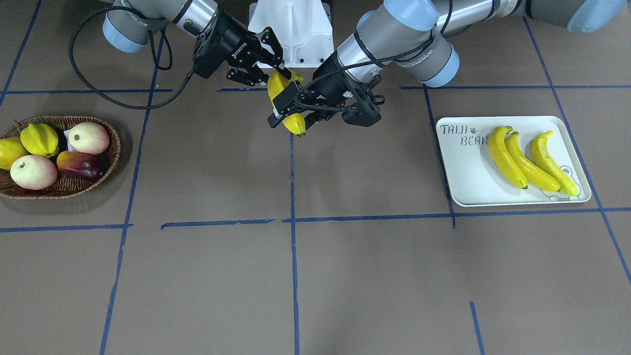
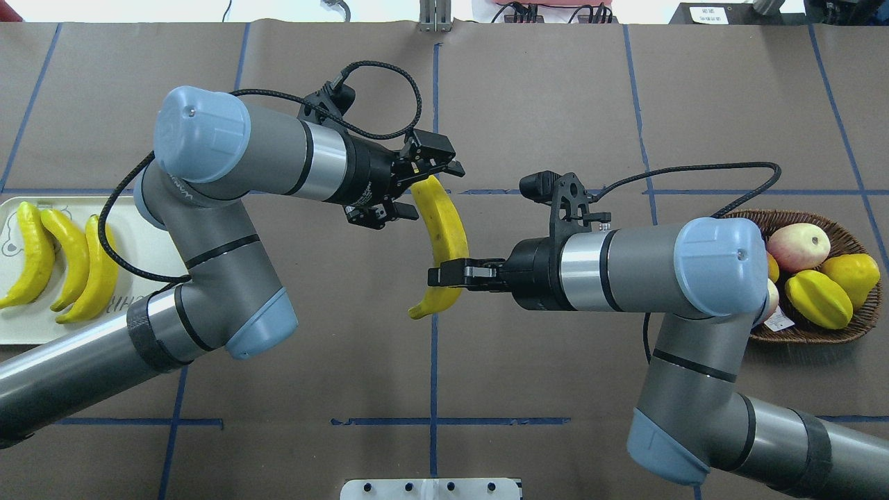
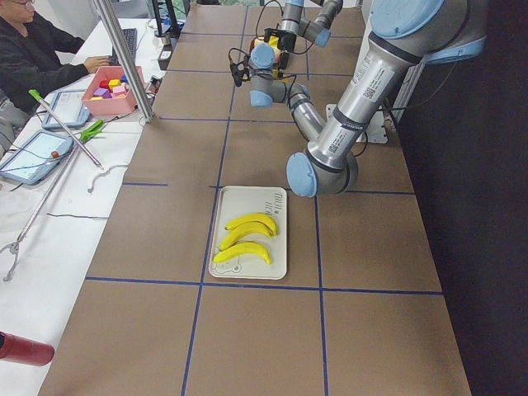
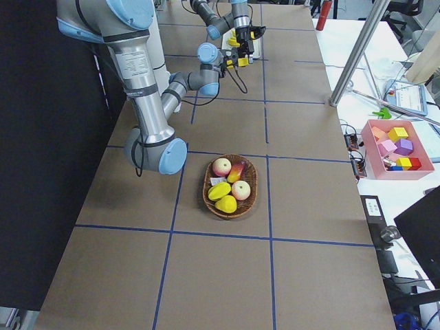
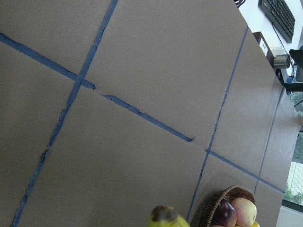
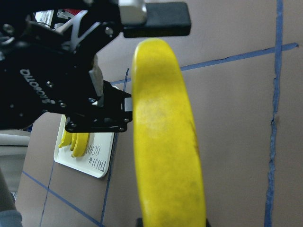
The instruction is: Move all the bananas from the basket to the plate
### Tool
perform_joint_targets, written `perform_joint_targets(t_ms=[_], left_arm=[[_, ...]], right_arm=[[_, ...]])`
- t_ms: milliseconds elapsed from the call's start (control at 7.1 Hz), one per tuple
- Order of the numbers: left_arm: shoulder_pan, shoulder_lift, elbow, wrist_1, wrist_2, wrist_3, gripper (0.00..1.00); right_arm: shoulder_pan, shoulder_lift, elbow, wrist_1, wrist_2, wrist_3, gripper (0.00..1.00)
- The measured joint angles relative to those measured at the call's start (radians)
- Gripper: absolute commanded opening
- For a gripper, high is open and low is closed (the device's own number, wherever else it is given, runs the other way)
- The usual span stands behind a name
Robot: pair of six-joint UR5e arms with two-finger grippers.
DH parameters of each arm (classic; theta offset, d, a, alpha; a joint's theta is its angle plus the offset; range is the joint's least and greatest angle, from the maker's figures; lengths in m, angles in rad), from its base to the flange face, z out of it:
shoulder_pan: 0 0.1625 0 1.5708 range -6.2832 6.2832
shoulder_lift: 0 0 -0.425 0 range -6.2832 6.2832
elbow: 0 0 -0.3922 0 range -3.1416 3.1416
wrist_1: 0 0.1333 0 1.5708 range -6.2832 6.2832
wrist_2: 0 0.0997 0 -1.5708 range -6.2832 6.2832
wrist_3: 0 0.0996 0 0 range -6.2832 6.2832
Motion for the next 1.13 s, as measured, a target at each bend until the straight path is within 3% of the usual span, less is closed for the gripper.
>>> perform_joint_targets(t_ms=[141, 282, 422, 563, 704, 1126], left_arm=[[0.004, 0.000, -0.005, -0.001, -0.001, -0.005, 0.76], [0.011, 0.000, -0.008, -0.001, -0.001, -0.007, 0.07], [0.021, 0.002, -0.009, -0.002, -0.001, -0.007, 0.00], [0.030, 0.006, -0.009, -0.003, -0.001, -0.009, 0.00], [0.034, 0.009, -0.012, -0.003, -0.001, -0.011, 0.00], [0.033, 0.012, -0.023, -0.001, -0.001, -0.014, 0.00]], right_arm=[[0.001, 0.000, 0.000, -0.001, -0.002, -0.001, 0.02], [0.002, 0.000, -0.001, -0.001, -0.003, -0.001, 0.02], [0.002, 0.001, -0.001, -0.001, -0.003, -0.001, 0.03], [0.002, 0.001, -0.001, -0.001, -0.003, -0.001, 0.55], [0.002, 0.000, -0.001, -0.001, -0.003, -0.001, 1.00], [0.003, -0.006, -0.001, -0.001, -0.003, -0.002, 1.00]])
